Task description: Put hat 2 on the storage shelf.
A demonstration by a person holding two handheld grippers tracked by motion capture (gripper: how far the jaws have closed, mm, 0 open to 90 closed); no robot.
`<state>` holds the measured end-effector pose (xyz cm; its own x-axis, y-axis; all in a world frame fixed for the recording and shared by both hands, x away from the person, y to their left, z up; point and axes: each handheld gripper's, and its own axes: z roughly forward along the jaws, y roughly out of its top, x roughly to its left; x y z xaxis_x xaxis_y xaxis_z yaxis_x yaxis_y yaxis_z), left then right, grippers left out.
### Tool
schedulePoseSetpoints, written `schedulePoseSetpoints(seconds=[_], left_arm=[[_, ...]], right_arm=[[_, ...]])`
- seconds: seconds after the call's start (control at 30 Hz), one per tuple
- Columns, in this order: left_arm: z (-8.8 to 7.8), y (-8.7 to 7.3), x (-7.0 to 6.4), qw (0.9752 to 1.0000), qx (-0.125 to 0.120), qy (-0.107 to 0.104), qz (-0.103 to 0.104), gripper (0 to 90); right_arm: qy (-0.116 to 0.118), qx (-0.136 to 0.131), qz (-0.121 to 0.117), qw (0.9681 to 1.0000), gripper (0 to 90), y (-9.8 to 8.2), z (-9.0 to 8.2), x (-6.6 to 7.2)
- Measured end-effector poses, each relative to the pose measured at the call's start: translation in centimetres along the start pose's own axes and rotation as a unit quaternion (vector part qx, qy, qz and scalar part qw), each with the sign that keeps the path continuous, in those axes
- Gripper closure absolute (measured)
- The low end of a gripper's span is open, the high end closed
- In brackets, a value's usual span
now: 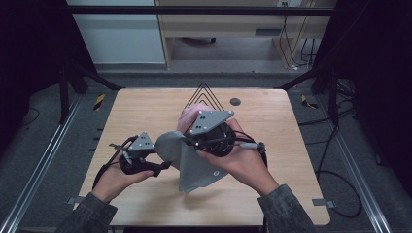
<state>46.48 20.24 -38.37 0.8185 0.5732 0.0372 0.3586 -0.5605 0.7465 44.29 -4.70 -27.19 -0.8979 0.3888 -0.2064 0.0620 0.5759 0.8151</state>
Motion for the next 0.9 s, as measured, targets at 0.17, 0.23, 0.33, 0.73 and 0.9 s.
schedulePoseSetpoints(seconds=[0.17, 0.23, 0.33, 0.73, 0.9], left_arm=[[1.3, 0.6, 0.2, 0.9998, -0.004, -0.016, -0.004, 66.5], [1.6, 0.9, 0.3, 0.9998, -0.003, -0.019, -0.008, 76.3], [1.4, 1.9, 0.1, 0.9998, 0.002, -0.021, 0.0, 85.2], [-1.4, 6.9, -0.4, 0.9993, 0.017, 0.006, 0.034, 85.8], [-2.5, 8.7, -0.3, 0.9988, 0.015, 0.016, 0.044, 85.8]], right_arm=[[-0.002, 0.004, 0.013, 0.9999, 86.0, -1.0, 0.1, -0.3], [-0.005, 0.007, 0.02, 0.9998, 86.0, -1.5, 0.0, -0.7], [-0.02, 0.012, 0.036, 0.9991, 86.0, -2.4, -0.3, -1.7], [-0.06, 0.006, 0.083, 0.9947, 86.0, -3.8, -2.2, -5.0], [-0.068, -0.003, 0.093, 0.9933, 86.0, -3.6, -3.2, -5.7]])
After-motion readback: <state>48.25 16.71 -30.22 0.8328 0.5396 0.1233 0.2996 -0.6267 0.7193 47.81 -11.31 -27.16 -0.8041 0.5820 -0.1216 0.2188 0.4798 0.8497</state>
